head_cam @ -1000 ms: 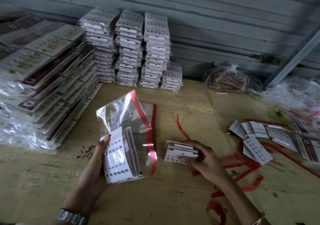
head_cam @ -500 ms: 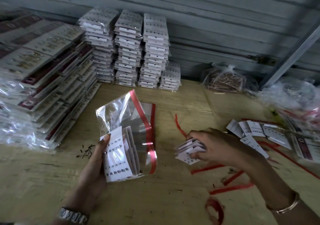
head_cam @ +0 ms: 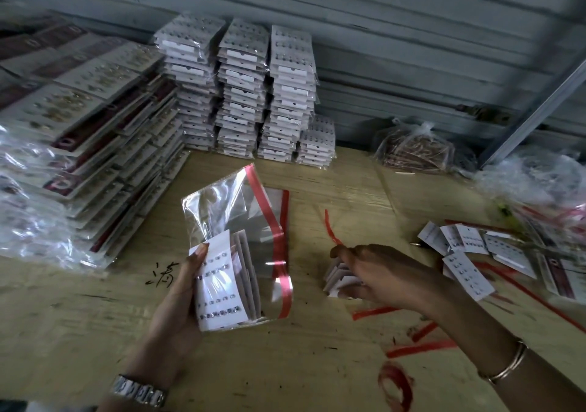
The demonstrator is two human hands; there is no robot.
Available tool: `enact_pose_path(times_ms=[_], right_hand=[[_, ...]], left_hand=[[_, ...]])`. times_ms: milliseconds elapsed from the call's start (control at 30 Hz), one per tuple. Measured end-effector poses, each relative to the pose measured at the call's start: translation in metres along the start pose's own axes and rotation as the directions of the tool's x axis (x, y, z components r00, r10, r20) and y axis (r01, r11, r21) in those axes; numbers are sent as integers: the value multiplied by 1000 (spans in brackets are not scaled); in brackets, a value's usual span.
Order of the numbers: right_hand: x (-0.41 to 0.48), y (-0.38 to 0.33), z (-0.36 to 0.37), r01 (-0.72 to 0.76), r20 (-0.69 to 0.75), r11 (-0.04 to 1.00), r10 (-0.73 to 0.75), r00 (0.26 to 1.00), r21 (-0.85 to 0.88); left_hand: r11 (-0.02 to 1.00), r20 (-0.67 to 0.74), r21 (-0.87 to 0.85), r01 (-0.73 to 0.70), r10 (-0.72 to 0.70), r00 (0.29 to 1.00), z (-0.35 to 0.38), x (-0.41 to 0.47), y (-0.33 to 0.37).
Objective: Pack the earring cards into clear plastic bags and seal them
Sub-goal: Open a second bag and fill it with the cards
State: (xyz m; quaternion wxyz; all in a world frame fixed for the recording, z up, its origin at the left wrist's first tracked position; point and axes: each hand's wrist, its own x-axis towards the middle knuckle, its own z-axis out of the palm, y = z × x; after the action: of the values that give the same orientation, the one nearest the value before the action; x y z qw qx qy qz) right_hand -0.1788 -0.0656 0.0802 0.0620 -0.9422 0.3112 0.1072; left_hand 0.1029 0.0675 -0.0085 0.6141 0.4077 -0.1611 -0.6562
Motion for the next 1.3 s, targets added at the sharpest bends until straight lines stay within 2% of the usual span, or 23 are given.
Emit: enact_pose_path(times_ms=[233, 400, 567, 667, 700, 767, 833, 867, 933, 967, 1133, 1200, 1300], right_hand=[[0, 2, 10, 110, -74, 989, -103, 992, 101], [-4, 0, 11, 100, -141, 987, -82, 987, 129], [-5, 0, 9, 122, -125, 990, -114, 986, 63], [-3, -1, 5, 54, -108, 990, -40, 993, 132], [-4, -2, 0, 11, -116, 973, 16, 993, 231], [-8, -6, -14, -3, -184, 875, 105, 977, 484], [-13, -12, -28, 67, -284, 739, 172, 943, 670], [-15, -15, -33, 107, -313, 658, 203, 928, 745], [-16, -24, -39, 167, -317, 502, 230, 920, 849], [-16, -28, -39, 165, -294, 456, 228, 928, 875], [-10, -38, -26, 37, -190, 488, 267, 945, 872], [-9, -41, -26, -2, -171, 491, 307, 936, 871], [-10, -44, -28, 17, -207, 477, 350, 914, 879]], left_hand=[[999, -35, -41, 17, -18, 999, -2, 2, -2], [998, -43, -57, 3, -5, 999, -2, 2, -3], [999, 2, -42, 15, -15, 1000, -1, 1, -1], [999, -21, -32, 33, -33, 999, -3, 2, -1], [1000, -43, -16, 25, -26, 999, -3, 3, -1], [1000, -37, 3, 29, -29, 999, 0, 5, 1], [998, 74, 22, 58, -59, 996, 5, 3, 2], [996, 84, 76, 47, -53, 995, 8, 1, 2], [986, 23, 165, -11, 7, 1000, 14, -4, 2], [984, -26, 178, -29, 34, 999, 19, -7, 1], [968, -35, 144, -208, 215, 976, 46, -20, 4], [961, -20, 128, -244, 248, 968, 54, -25, 5], [959, -13, 139, -247, 251, 968, 61, -32, 7]])
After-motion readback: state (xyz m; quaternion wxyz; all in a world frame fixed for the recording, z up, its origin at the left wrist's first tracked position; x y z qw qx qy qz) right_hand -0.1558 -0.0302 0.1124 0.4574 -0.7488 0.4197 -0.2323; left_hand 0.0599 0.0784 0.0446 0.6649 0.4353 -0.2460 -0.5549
